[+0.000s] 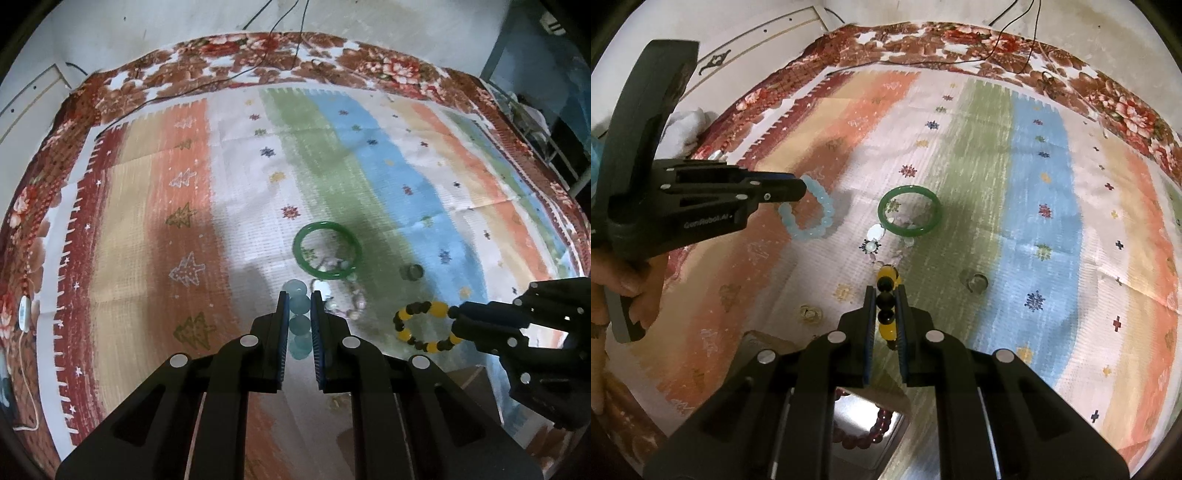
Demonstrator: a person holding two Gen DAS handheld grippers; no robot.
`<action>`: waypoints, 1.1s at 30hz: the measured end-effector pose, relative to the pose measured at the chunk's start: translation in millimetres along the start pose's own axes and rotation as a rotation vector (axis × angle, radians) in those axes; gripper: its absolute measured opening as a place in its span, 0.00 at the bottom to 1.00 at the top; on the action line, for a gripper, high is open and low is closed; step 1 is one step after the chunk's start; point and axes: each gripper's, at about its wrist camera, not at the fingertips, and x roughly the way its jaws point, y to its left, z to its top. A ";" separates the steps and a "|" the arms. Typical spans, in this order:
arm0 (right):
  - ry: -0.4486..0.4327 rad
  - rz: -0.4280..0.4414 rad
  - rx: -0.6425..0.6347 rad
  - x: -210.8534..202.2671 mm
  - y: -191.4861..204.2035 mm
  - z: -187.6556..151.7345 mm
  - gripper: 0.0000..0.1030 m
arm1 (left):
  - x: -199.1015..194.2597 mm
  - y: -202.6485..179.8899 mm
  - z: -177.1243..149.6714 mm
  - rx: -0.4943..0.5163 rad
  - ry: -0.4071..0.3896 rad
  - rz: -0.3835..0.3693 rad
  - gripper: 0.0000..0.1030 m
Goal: Organize jewelry
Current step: 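Lift both held bracelets and carry them to the silver tin box, then lower both bracelets into the tin box and open both tools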
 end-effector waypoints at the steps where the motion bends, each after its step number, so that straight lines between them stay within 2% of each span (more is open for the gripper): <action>1: 0.000 0.000 0.000 0.0 0.0 0.0 0.11 | -4.6 -2.9 -1.2 0.004 -0.008 -0.004 0.11; 16: -0.112 0.018 0.009 -59.9 5.3 -12.1 0.11 | -67.5 -34.4 -28.3 0.025 -0.129 -0.066 0.11; 22: -0.153 0.029 -0.021 -82.5 17.4 -15.7 0.11 | -79.4 -52.5 -39.7 0.050 -0.148 -0.090 0.11; 33: -0.172 0.076 -0.029 -104.2 28.2 -50.8 0.11 | -106.1 -71.3 -64.0 0.095 -0.185 -0.135 0.11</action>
